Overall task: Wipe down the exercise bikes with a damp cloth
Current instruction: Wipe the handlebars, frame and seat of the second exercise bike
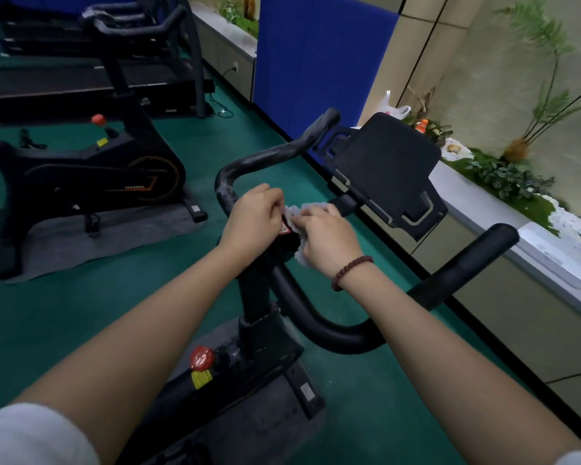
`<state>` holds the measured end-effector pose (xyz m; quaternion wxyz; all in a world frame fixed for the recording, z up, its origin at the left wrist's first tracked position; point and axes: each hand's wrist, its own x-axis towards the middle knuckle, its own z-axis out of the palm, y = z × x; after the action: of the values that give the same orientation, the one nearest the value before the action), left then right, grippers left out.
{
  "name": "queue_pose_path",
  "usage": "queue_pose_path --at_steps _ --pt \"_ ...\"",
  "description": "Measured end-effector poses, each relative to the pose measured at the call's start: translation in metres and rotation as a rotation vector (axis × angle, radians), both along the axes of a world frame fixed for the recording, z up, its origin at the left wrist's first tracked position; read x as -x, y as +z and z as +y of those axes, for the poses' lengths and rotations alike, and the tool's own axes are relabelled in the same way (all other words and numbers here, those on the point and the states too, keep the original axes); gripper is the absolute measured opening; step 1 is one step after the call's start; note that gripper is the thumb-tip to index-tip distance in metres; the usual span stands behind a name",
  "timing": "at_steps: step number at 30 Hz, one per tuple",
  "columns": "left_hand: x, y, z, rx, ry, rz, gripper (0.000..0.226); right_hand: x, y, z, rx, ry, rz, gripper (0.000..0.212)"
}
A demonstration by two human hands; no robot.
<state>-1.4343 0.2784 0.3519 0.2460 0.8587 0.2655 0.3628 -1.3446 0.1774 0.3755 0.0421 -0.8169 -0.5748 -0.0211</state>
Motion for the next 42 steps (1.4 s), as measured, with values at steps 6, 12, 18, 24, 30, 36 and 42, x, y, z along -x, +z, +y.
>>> queue_pose_path --at_steps 6,12,18,24,30,36,42 --pt "0.0 -0.001 0.002 0.012 0.009 -0.029 0.021 0.009 0.007 -0.016 -0.032 -0.011 -0.04 0.025" --pt "0.005 0.003 0.009 0.171 -0.021 -0.12 0.021 -0.002 0.015 -0.03 -0.112 -0.026 0.185 0.031" --pt "0.035 0.01 0.041 0.261 0.047 -0.176 0.028 0.019 0.011 0.005 -0.249 -0.102 0.335 0.047" --pt "0.062 0.008 0.062 0.224 0.021 -0.183 0.032 0.057 -0.016 0.028 -0.145 -0.205 0.256 0.044" --pt "0.064 0.004 0.063 0.232 -0.044 -0.173 0.03 0.099 -0.027 0.037 -0.084 -0.035 -0.156 0.053" --pt "0.071 0.014 0.072 0.18 -0.067 -0.189 0.026 0.124 -0.047 0.053 -0.276 0.094 -0.181 0.04" --pt "0.077 0.03 0.075 0.199 -0.118 -0.304 0.029 0.104 0.001 0.06 -0.847 -0.271 0.307 0.04"
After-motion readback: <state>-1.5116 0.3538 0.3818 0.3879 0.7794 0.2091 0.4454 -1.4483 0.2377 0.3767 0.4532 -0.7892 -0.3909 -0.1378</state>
